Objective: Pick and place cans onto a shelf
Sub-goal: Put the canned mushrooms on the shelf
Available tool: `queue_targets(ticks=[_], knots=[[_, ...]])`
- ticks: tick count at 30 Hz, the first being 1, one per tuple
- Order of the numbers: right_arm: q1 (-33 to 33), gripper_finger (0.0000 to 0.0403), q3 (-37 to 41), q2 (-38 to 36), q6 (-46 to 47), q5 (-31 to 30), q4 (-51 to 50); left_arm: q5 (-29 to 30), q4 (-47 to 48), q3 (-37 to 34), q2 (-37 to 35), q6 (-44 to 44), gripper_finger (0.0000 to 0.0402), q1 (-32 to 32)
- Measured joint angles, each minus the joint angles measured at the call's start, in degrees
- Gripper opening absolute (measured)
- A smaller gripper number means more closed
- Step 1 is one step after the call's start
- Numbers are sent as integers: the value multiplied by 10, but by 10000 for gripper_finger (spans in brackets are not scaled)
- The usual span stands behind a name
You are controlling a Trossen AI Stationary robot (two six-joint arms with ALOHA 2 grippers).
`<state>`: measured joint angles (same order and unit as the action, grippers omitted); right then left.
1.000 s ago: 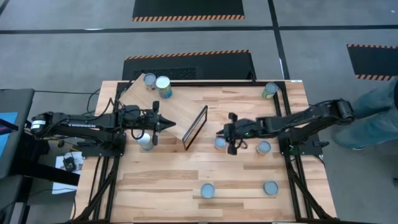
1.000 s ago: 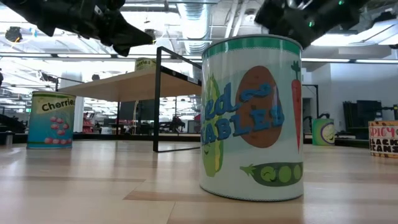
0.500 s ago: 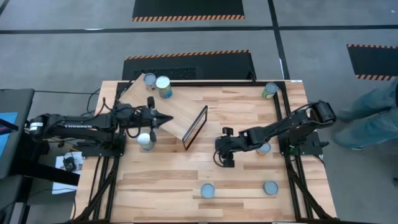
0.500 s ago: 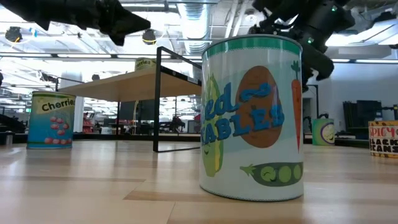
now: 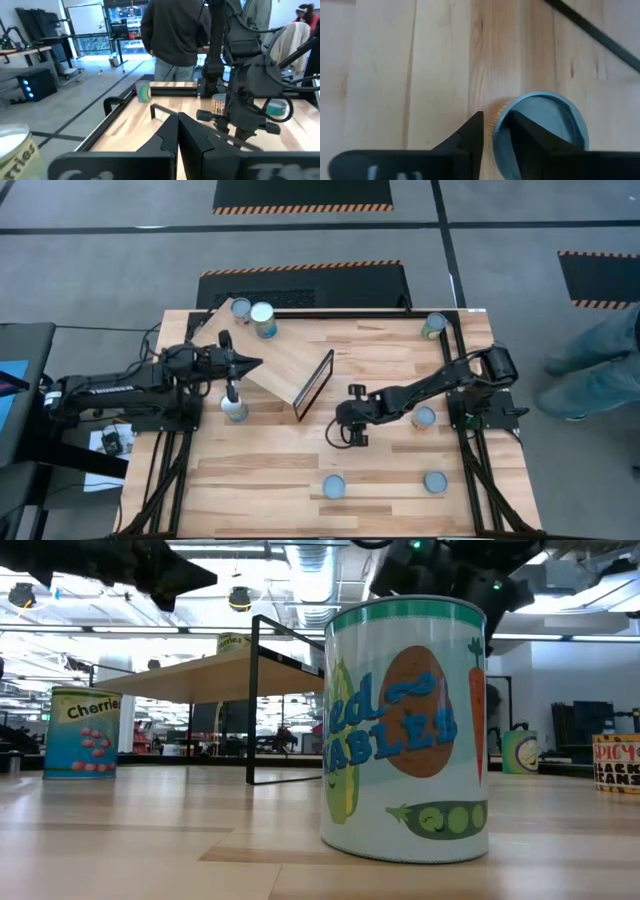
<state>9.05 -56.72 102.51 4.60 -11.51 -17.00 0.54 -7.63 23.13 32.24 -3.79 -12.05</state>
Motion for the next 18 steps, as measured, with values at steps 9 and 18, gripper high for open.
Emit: queue_targets(ticks=[9, 18], knots=[[-13, 46, -35, 13, -10, 11, -30, -3, -30, -49, -30, -2, 0, -19], [-22, 16, -44, 12, -16, 15, -39, -4, -33, -49, -31, -2, 0, -20]])
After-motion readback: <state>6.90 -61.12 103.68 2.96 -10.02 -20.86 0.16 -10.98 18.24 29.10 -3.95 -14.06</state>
